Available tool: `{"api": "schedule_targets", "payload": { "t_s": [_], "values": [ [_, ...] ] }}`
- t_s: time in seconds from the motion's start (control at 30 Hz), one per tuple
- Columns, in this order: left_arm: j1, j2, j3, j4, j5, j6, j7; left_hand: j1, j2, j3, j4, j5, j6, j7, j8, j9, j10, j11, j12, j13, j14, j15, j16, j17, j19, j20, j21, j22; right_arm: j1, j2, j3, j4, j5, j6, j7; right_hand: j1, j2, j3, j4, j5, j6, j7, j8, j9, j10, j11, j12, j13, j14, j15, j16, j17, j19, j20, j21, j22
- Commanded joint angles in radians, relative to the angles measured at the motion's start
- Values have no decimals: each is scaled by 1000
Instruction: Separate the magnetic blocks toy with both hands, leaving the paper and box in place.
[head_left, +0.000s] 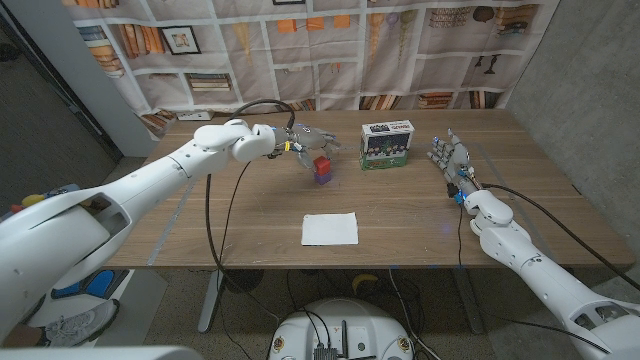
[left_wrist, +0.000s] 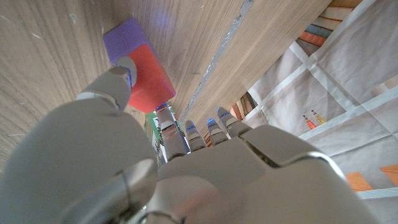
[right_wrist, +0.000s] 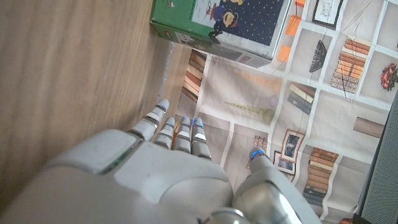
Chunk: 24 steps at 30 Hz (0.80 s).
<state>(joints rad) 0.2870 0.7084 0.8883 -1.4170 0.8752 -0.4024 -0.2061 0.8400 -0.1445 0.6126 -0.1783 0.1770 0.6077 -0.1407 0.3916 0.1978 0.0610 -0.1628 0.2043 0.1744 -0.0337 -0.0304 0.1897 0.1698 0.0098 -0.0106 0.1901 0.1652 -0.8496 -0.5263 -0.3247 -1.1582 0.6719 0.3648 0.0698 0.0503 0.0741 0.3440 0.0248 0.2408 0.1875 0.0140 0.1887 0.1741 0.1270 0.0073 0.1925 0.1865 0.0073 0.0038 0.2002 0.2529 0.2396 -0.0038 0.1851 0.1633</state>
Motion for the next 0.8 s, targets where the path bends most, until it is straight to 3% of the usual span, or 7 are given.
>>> {"api": "schedule_targets", "payload": {
  "t_s": [0.03,0.5,0.8],
  "values": [
    [-10,-2,11,0,2,-12,5,21,2,-10,1,-3,47,4,21,4,18,-6,6,3,18,-5,4,2,21,-6,9,4,-1,-4,4,-2,8,4,13,2,9,7,4,-3,11,0,2,2,8,-3,1,1,6,0,6,1,8,-2,5,2],
    [6,18,-4,-56,15,10,-12,50,10,-45,3,-3,211,22,92,16,84,-16,7,3,70,-31,4,3,60,-14,8,5,-20,-23,15,-34,16,-13,3,2,13,10,4,-3,17,0,3,2,11,-5,1,1,11,1,9,-2,15,-2,6,2],
    [42,44,-39,-130,16,59,-29,69,24,-69,7,-1,324,30,131,11,135,-19,9,3,110,-52,4,3,101,-26,12,6,-27,-26,16,-37,20,-11,14,1,16,13,4,-3,22,0,4,3,13,-4,2,1,14,2,10,-3,20,-2,6,2]
  ]
}}
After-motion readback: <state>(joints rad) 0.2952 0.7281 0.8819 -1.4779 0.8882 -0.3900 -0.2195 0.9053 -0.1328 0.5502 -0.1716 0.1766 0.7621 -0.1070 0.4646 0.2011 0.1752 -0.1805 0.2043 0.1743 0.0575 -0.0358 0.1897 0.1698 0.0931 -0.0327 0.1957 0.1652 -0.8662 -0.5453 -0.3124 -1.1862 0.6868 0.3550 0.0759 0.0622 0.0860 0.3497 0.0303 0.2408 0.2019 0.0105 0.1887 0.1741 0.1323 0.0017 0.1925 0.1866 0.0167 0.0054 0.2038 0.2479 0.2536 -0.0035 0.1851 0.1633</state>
